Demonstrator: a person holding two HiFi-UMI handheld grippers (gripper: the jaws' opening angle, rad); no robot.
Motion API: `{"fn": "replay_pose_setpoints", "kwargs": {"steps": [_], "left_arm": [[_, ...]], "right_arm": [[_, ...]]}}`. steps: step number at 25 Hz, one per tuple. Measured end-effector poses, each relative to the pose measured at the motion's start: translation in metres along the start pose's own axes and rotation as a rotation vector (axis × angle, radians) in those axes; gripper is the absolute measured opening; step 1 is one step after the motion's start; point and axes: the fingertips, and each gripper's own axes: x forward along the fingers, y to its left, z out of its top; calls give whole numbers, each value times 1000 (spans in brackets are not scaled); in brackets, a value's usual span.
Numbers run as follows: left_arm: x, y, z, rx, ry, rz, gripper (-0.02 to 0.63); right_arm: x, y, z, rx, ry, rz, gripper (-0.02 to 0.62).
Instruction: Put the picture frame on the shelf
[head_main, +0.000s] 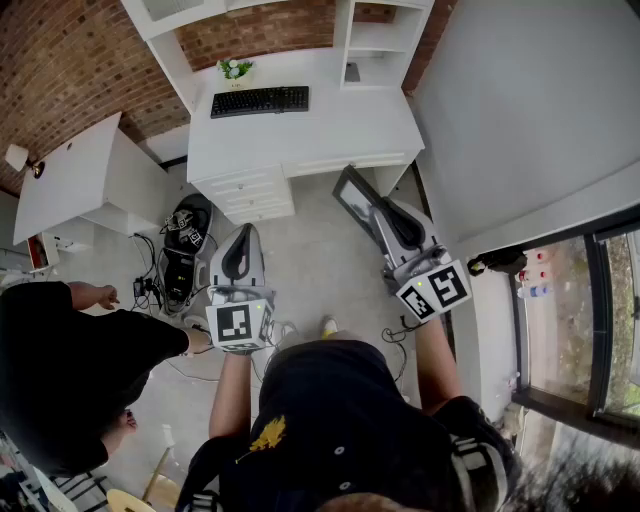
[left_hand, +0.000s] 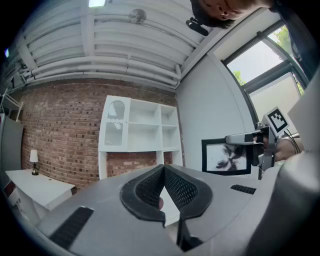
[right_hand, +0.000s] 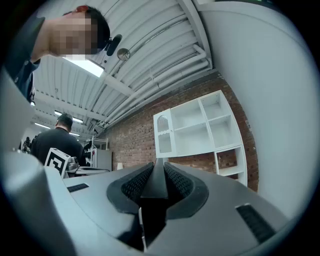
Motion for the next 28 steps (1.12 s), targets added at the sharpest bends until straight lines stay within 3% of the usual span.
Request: {"fn": "replay_pose_setpoints", "kwargs": {"steps": [5, 11, 18, 28], "left_arm": [[-46, -6, 3, -22, -4, 20, 18], [-77, 8, 2, -33, -16, 14, 18], [-85, 12, 8, -35, -34, 26, 18], [-78, 11, 11, -12, -30, 24, 18]], "right_arm": [[-50, 22, 2, 10, 12, -36, 69], [-63, 57, 5, -7, 5, -34, 69], [-55, 72, 11, 81, -5, 45, 69], [-44, 62, 19, 18, -22, 31, 69]]}}
